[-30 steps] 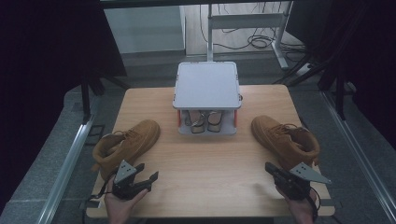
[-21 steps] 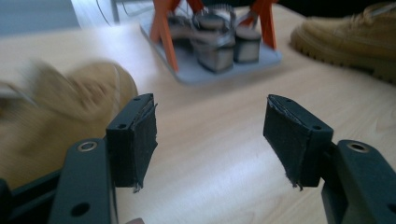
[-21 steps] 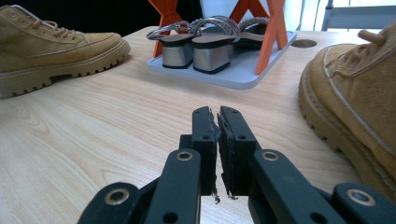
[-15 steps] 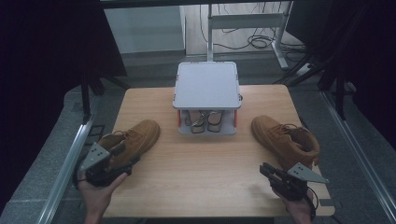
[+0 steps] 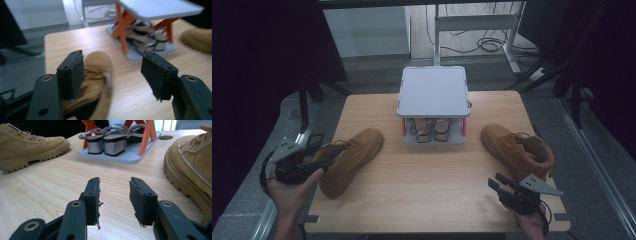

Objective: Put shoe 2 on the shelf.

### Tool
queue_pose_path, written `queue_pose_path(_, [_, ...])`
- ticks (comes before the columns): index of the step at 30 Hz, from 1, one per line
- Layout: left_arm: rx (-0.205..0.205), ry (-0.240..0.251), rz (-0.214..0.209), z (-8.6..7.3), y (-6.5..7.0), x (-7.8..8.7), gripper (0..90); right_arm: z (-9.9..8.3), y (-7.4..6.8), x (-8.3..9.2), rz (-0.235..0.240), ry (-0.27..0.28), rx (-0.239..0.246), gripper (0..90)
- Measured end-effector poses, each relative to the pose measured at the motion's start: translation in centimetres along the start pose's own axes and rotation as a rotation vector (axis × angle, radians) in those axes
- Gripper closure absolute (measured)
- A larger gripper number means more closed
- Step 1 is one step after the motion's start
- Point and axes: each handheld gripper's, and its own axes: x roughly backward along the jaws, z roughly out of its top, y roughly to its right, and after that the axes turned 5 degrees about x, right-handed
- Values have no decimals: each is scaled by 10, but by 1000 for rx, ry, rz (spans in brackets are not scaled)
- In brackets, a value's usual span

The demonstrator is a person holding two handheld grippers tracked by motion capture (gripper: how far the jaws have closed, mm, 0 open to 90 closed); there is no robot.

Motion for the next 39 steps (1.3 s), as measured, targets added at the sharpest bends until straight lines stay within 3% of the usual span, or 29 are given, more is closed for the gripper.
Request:
queue_pose_path(8, [48,-70,55,-3,-36,-25,356,-1,1,0,-15,7,-11,588])
queue_pose_path(13, [59,-111,65,-9,-53,-38,381,-1,2,0,-17,9,-17,587])
queue_pose_path(16, [51,-144,68,-12,-56,-43,429,-2,3,0,-1,16,-45,583])
queue_pose_path(24, [40,-215,93,-20,-66,-54,548,0,1,-1,-12,26,-33,583])
queue_pose_path(34, [32,-285,79,-22,-69,-64,605,0,0,-5,-6,21,-22,581])
queue_pose_path(39, [25,-347,63,-19,-69,-68,608,0,1,-5,-7,21,-29,582])
